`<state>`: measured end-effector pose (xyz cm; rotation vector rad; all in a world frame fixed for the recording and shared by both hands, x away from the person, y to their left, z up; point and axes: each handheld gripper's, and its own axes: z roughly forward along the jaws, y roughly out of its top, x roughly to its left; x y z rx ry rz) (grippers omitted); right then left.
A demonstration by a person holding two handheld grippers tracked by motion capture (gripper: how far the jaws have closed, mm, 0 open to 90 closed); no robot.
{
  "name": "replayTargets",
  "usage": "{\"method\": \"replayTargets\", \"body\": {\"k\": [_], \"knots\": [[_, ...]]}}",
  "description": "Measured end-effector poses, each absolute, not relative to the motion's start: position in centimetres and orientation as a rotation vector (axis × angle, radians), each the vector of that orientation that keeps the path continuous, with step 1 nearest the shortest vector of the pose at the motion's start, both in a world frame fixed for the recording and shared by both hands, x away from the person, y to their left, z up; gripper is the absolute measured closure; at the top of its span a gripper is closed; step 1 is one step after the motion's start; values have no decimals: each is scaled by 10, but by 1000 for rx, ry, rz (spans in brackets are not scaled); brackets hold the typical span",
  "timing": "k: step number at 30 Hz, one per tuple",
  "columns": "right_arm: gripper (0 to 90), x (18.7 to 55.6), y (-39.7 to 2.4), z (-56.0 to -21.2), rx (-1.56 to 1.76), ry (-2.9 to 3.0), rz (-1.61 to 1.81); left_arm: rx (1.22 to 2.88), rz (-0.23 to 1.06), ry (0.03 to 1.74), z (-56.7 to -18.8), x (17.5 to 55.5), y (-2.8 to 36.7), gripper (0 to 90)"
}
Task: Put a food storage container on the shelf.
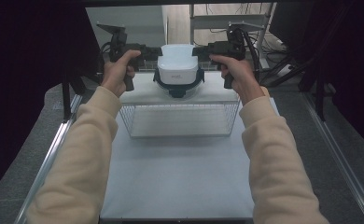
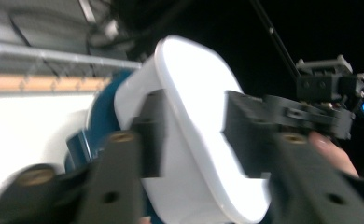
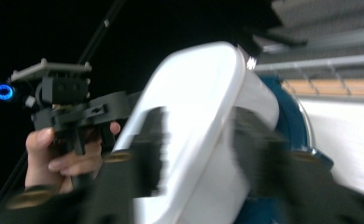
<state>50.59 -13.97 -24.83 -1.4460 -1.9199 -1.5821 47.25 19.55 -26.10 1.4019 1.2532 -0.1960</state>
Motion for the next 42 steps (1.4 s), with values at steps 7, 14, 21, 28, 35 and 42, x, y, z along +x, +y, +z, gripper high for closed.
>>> {"method": "replayTargets", "body": {"k": [7,14,21,28,35,42], "knots": [[305,462,-162,-235,-1368,-2171,-1801,1502,53,1156,-245,423,199,292],[261,398,-194,-255,-1198,-2407,-1846,1644,243,1052,-265,352,198,243],[245,341,-215,-291,-1147,-2563,-1842,1725,260,1008,-328,287,200,211],[228,294,-226,-353,-1157,-2682,-1799,1762,225,1122,-406,251,206,170],[220,275,-229,-409,-1187,-2705,-1689,1749,246,1187,-441,234,219,151],[210,274,-226,-433,-1200,-2726,-1582,1779,266,1189,-449,230,222,160]]}}
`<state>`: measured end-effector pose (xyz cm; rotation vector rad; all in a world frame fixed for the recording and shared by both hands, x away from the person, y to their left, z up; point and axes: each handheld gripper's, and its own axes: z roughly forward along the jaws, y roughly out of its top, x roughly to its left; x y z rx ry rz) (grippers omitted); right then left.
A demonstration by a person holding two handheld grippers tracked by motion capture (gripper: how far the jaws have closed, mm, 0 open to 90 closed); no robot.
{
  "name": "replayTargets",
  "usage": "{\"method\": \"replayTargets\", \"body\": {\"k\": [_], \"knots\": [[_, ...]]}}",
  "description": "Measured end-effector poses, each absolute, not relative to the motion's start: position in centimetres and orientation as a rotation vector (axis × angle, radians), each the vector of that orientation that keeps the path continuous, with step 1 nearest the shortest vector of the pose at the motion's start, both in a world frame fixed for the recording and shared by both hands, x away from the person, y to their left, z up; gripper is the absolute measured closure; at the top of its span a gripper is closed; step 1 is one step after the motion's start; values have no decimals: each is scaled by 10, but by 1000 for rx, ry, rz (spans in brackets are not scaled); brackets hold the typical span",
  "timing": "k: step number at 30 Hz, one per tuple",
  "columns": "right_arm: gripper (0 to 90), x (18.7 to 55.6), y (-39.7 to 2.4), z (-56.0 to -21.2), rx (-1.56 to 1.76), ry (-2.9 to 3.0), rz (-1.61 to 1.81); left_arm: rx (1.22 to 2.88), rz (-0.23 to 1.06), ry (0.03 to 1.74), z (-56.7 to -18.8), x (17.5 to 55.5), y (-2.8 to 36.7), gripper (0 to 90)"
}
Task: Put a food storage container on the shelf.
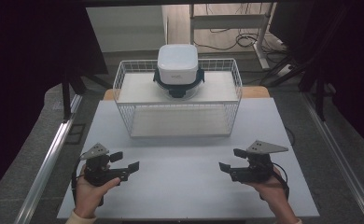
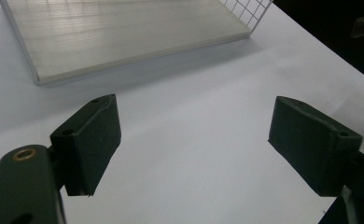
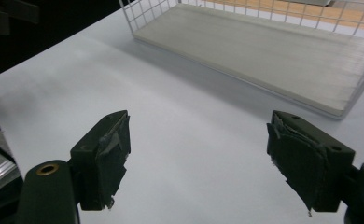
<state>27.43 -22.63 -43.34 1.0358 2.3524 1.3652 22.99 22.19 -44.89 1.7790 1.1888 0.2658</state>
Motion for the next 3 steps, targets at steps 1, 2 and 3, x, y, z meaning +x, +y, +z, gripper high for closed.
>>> {"method": "replayTargets", "body": {"k": [1,2,3], "knots": [[207,274,-227,-434,1035,2352,1369,1777,266,1185,-448,230,222,160],[203,273,-227,-434,1034,2350,1364,1776,263,1179,-448,230,222,160],[199,273,-228,-435,1033,2347,1364,1775,259,1175,-448,231,222,160]]}}
